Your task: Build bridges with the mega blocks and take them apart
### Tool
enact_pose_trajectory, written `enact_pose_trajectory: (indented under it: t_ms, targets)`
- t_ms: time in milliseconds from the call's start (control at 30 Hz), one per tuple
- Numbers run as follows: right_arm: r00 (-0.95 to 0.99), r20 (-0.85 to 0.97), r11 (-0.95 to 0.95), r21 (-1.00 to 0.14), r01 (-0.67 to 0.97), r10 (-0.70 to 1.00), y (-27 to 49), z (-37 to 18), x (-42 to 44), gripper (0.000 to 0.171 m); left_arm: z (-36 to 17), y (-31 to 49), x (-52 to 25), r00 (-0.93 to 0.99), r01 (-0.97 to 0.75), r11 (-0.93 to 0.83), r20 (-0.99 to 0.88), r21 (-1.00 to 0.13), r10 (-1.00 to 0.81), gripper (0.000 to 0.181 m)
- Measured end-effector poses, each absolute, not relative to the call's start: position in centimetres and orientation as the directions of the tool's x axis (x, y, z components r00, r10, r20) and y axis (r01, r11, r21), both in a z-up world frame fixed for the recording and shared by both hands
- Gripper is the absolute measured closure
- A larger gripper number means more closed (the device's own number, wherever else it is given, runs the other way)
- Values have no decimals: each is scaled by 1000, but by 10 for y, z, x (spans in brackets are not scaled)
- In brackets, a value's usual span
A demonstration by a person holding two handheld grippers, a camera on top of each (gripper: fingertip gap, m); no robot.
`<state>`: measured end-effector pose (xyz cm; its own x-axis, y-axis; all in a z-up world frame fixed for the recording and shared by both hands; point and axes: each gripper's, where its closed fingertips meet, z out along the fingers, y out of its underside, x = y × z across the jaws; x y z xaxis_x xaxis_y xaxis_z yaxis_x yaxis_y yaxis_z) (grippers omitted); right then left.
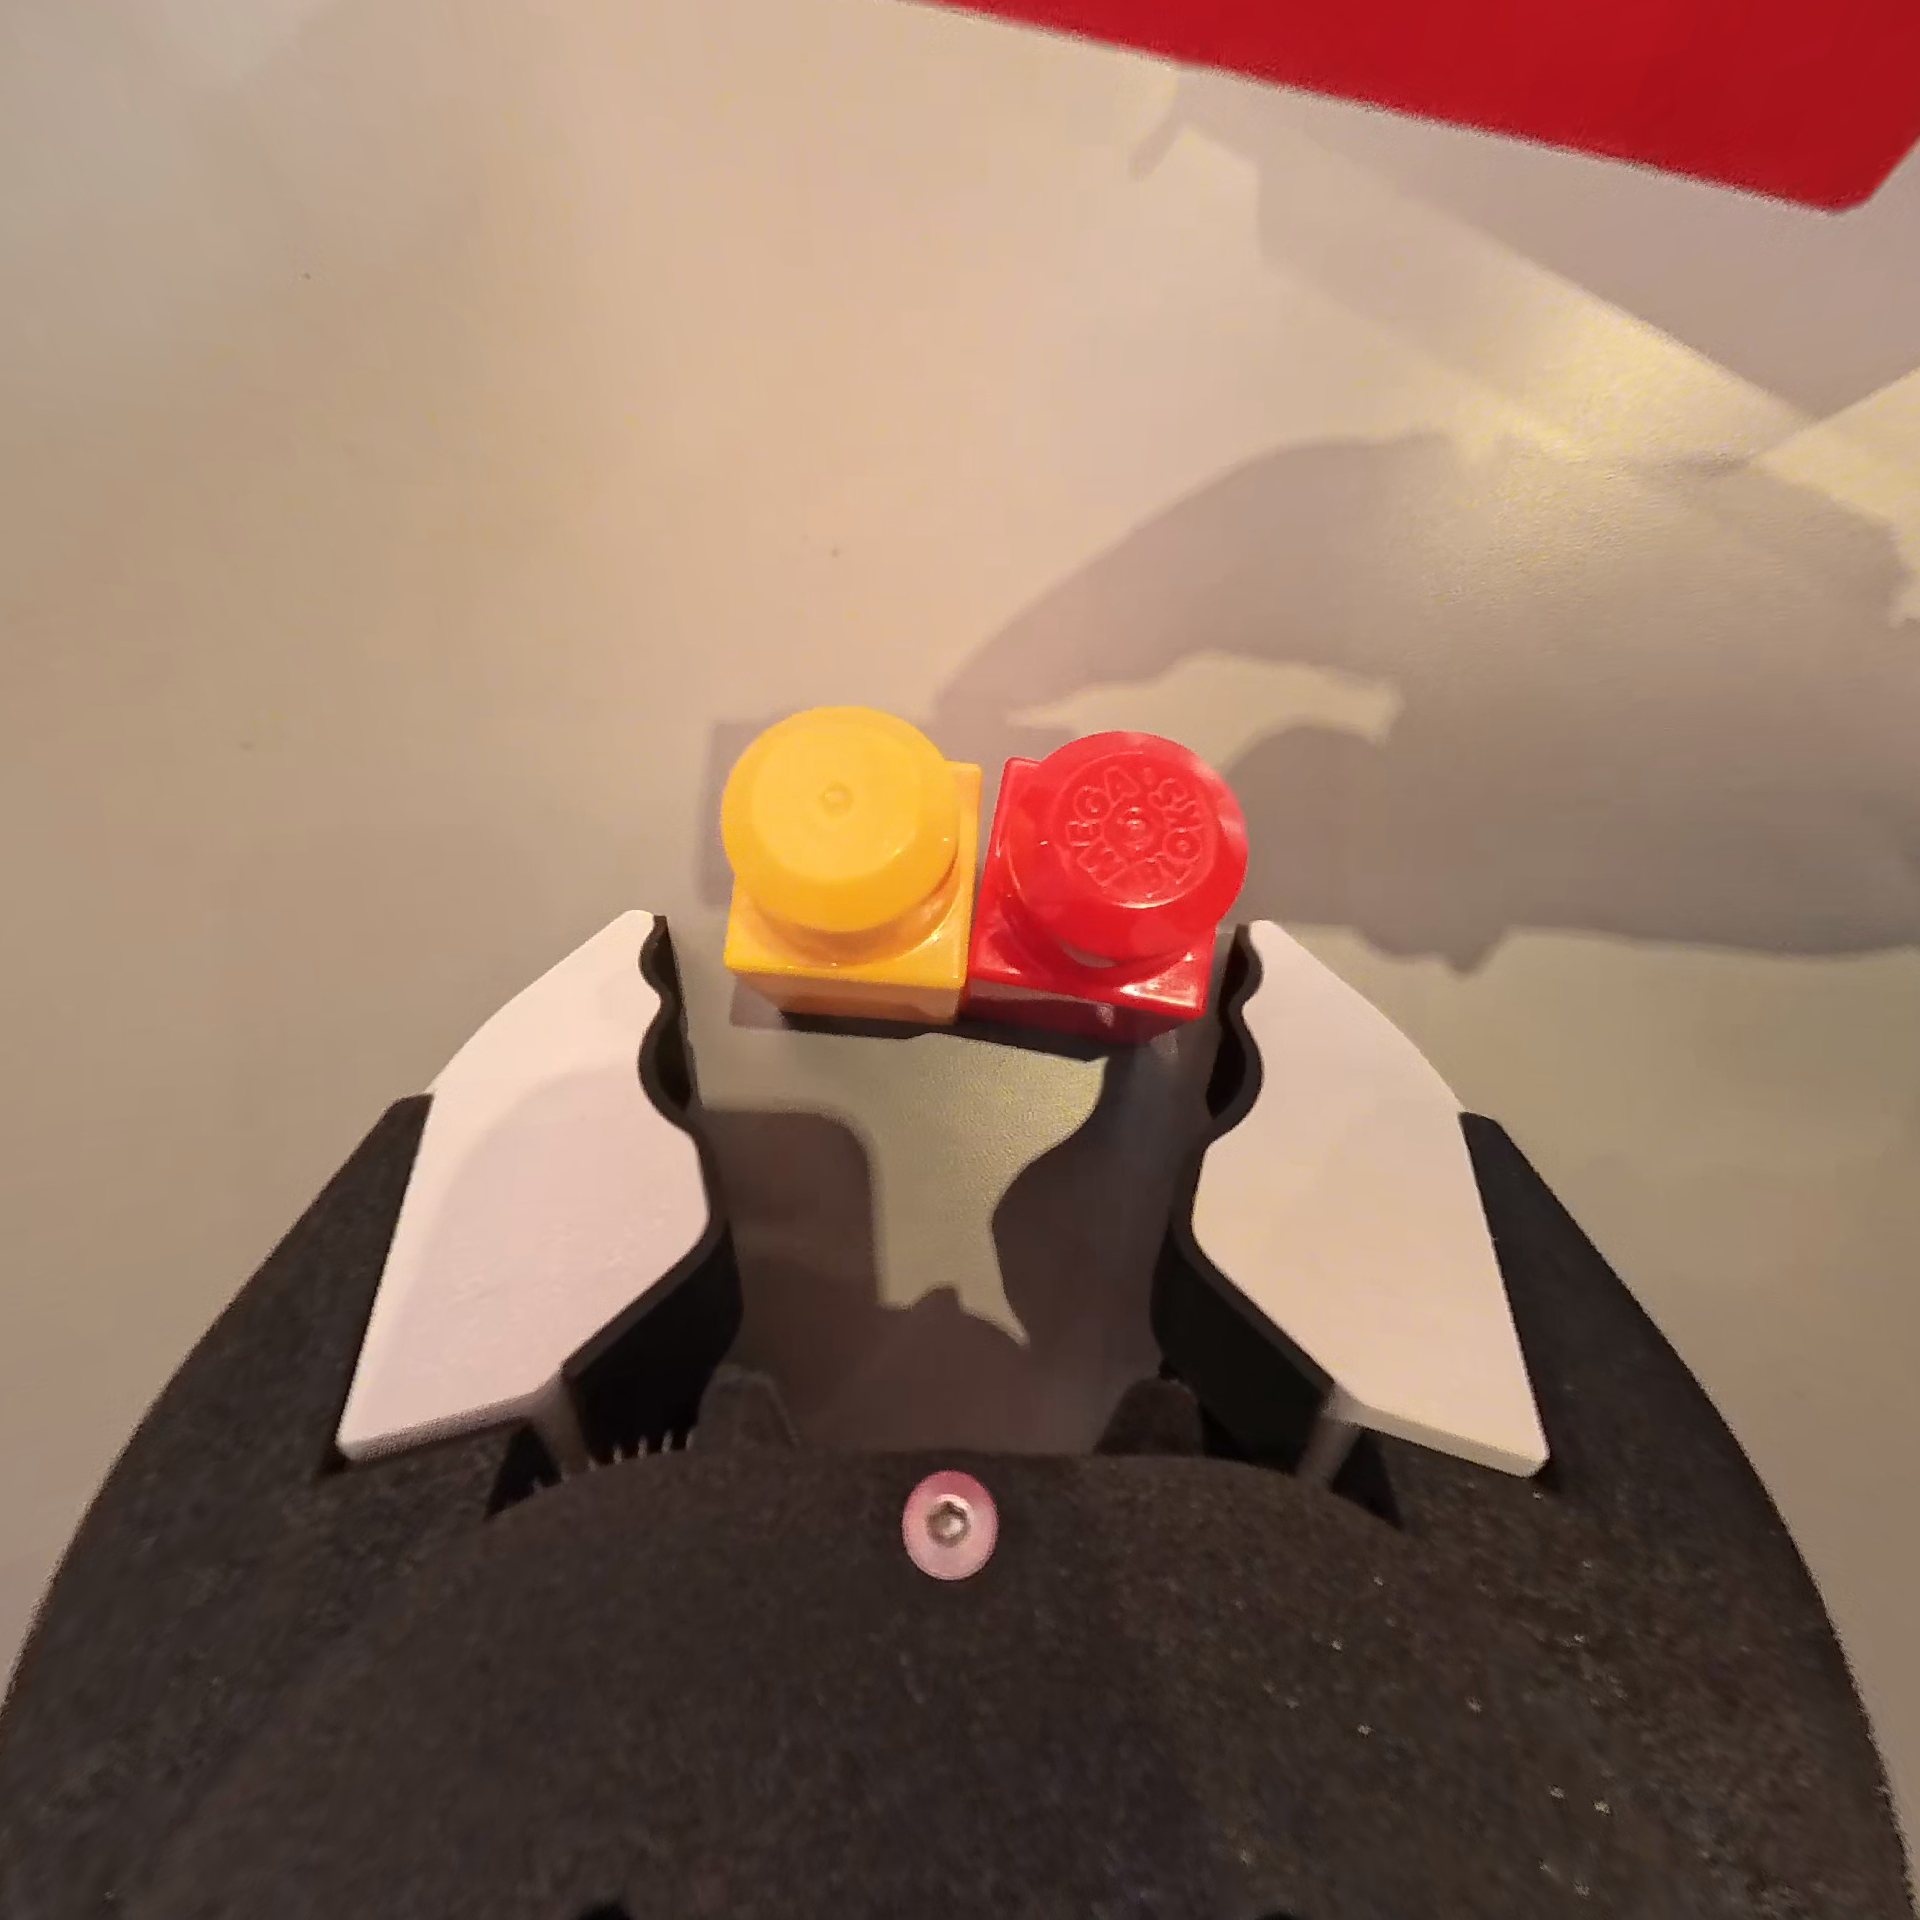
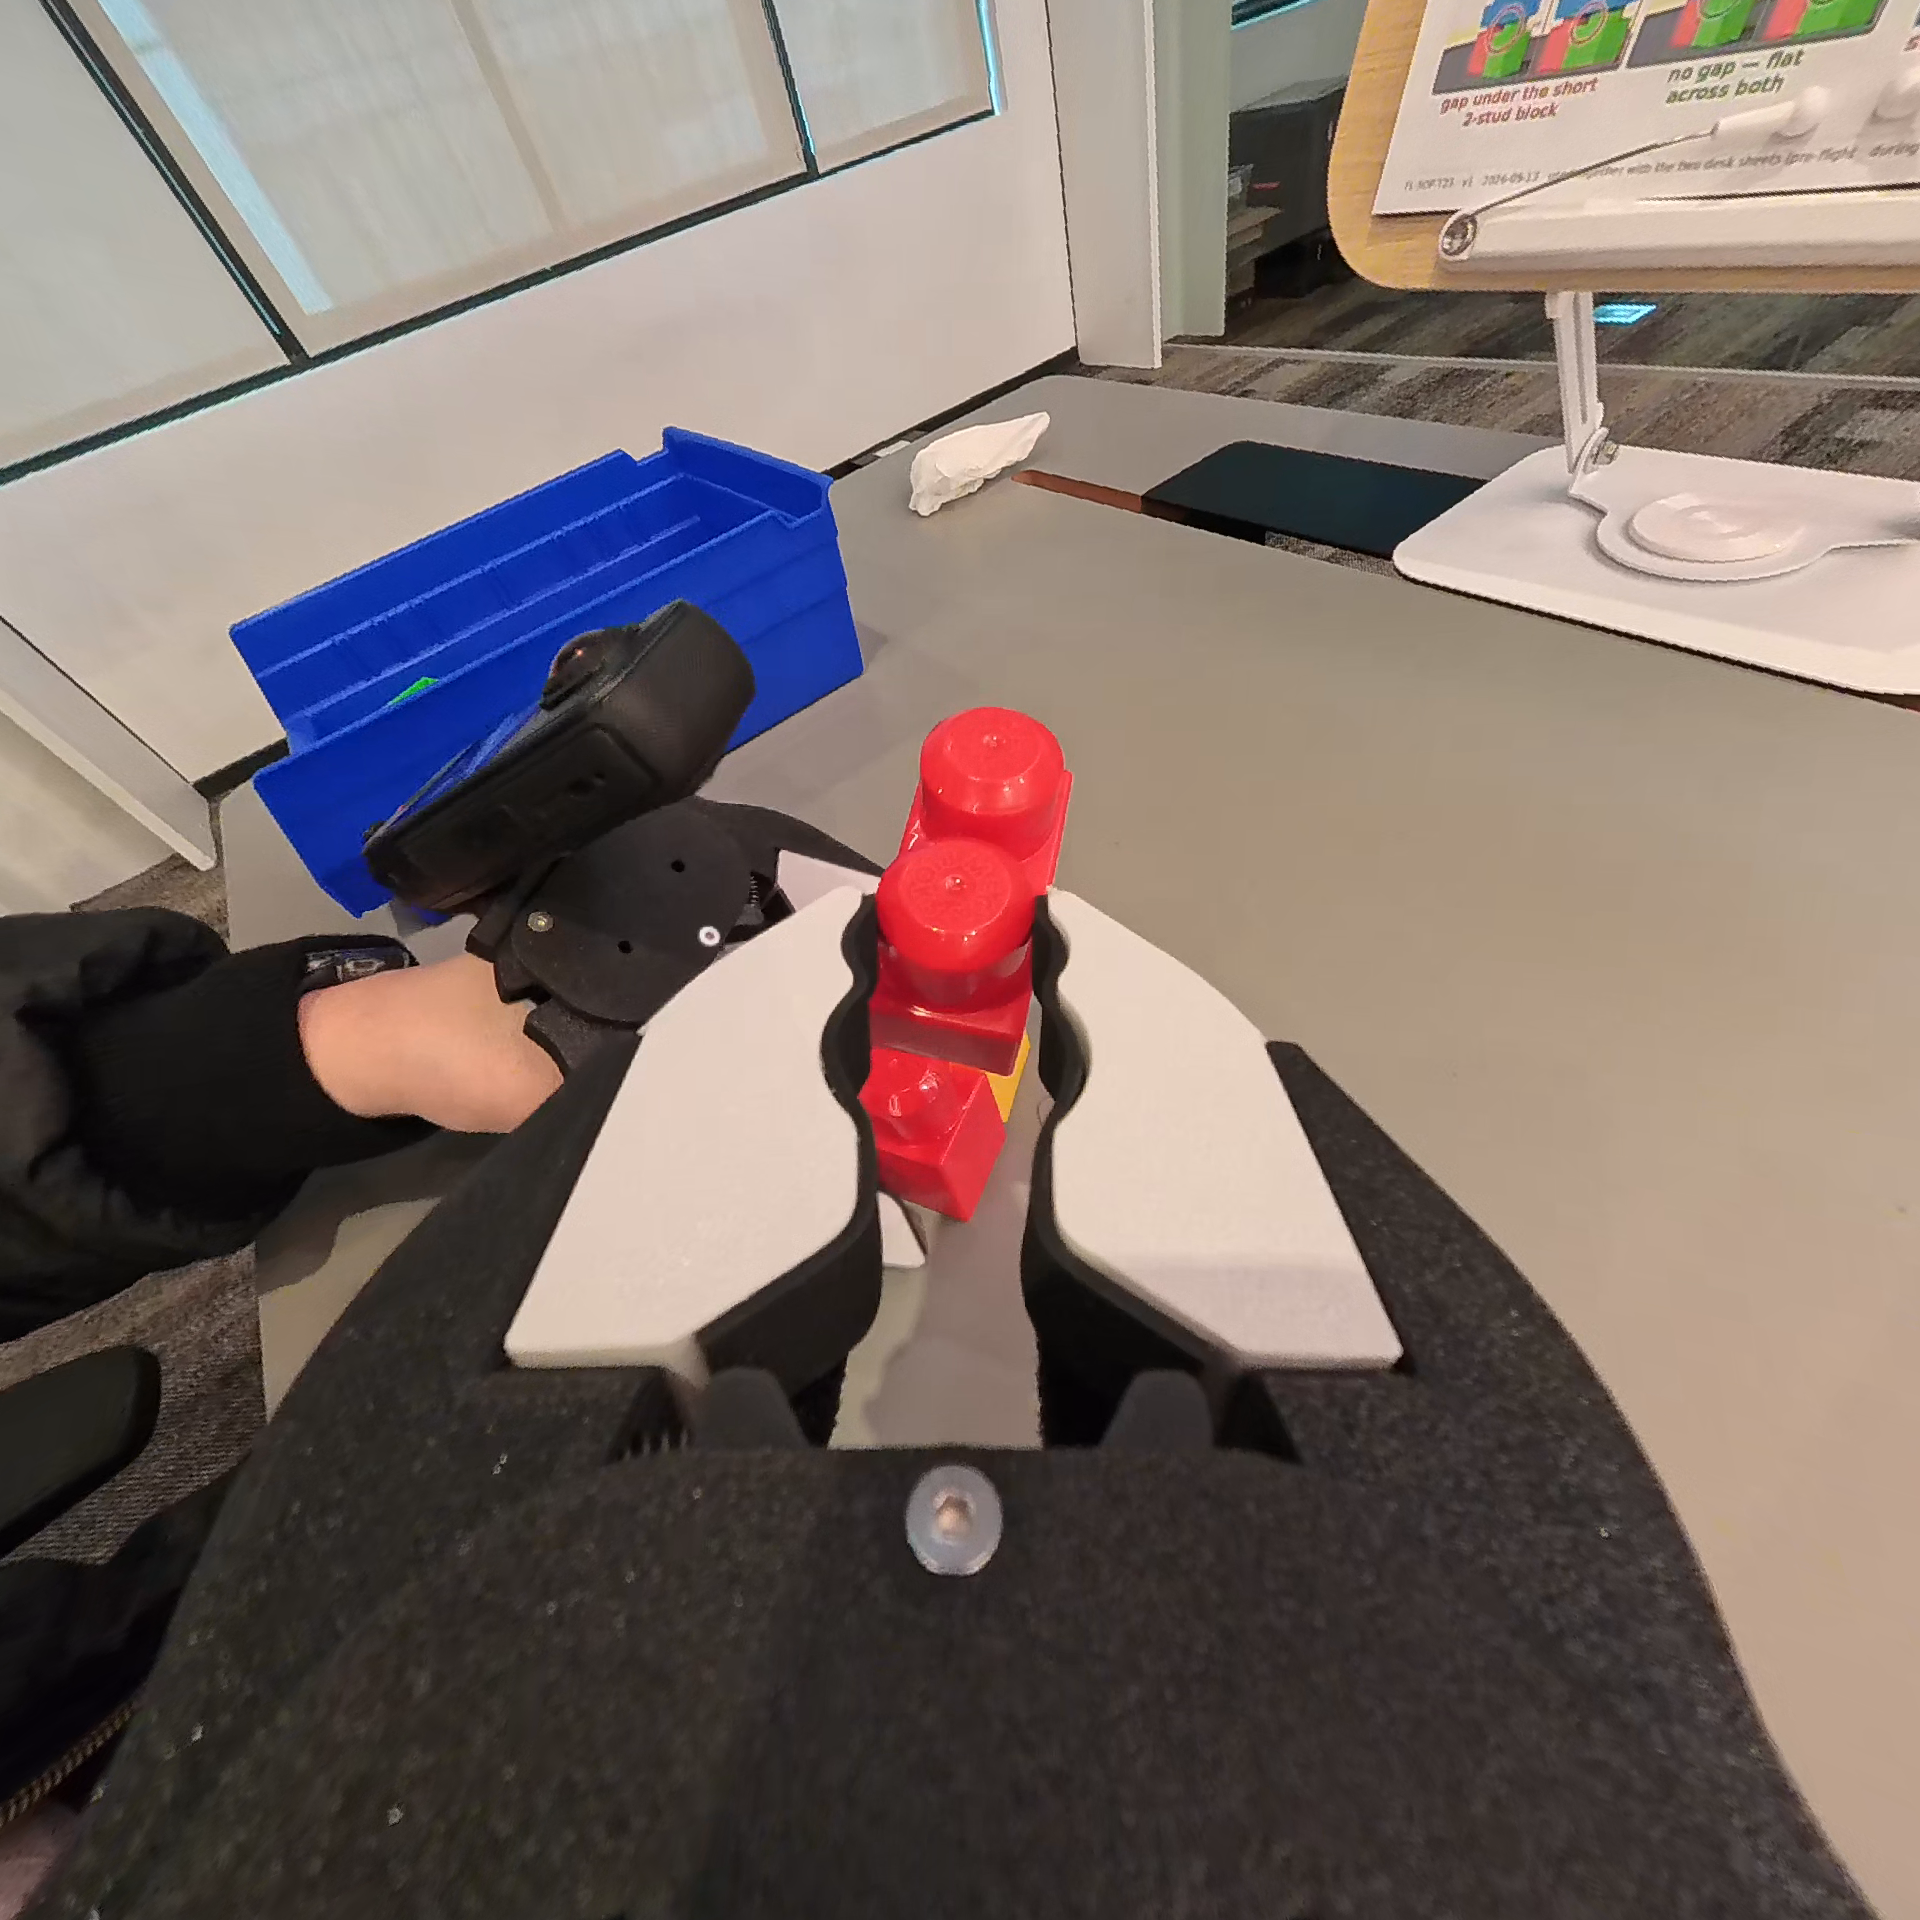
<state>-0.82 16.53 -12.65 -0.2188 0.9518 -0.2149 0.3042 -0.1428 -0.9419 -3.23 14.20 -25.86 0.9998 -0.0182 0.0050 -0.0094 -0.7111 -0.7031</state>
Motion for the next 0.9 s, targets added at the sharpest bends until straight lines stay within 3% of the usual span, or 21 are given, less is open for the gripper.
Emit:
enact_pose_trajectory:
  t_ms: [500, 633, 900]
  targets:
    - [-214, -215, -140, -937, 320, 953, 168, -130, -7, 144, -257, 148, -32, 997, -52, -702, 6, -710, -79, 94]
    - [-214, -215, -139, -936, 322, 953, 168, -130, -7, 144, -255, 149, -34, 997, -53, -692, 5, -720, -81, 117]
    - [-199, -221, -147, -932, 331, 955, 175, -132, -5, 144, -256, 149, -33, 996, -57, -696, 5, -716, -87, 107]
